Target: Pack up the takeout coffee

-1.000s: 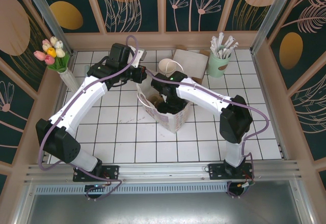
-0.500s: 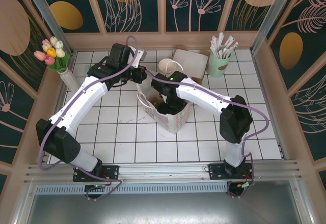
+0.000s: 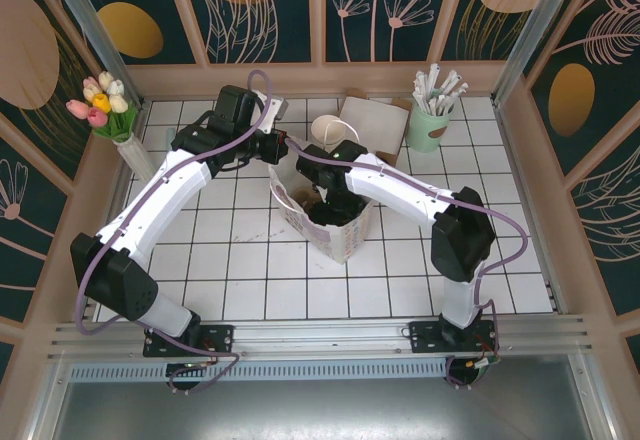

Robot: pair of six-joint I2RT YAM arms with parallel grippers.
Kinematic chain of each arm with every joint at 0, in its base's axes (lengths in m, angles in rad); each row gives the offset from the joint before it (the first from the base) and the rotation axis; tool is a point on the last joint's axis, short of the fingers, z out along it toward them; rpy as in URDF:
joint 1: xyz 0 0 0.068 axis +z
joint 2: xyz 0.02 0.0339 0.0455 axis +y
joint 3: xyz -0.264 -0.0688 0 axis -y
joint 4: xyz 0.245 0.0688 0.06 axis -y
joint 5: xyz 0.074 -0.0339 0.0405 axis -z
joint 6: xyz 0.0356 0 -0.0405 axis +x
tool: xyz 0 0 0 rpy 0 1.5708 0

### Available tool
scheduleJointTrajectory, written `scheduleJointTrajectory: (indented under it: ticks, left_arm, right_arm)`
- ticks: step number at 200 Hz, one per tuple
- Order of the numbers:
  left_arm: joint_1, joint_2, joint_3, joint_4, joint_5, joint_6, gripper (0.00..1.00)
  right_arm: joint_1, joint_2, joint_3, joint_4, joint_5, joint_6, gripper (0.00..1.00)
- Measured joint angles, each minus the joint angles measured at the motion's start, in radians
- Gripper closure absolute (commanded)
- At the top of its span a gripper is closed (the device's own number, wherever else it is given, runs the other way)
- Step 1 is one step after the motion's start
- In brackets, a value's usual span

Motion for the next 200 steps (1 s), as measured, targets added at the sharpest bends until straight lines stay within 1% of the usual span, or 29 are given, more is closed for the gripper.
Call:
scheduleJointTrajectory:
  ticks: [40,123,157,200]
  left_arm:
    - [0.0,0.0,0.0,0.001,0.024,0.0,1.0]
    - [0.001,0.0,0.0,0.023,0.085,0.001,1.0]
    - [0.001,0.004,0.005,0.017,0.07,0.004,1.0]
    - [0.001,0.021,0.023,-0.005,0.047,0.004,1.0]
  right_arm:
    - [0.002,0.001,0.024,-0.016,-0.001,0.0,0.44]
    - [0.008,0.001,0.173,-0.069,0.0,0.008,0.44]
    - [0.008,-0.003,0.169,-0.069,0.0,0.021,0.44]
    - [0.006,-0.042,0.086,-0.072,0.0,0.042,0.44]
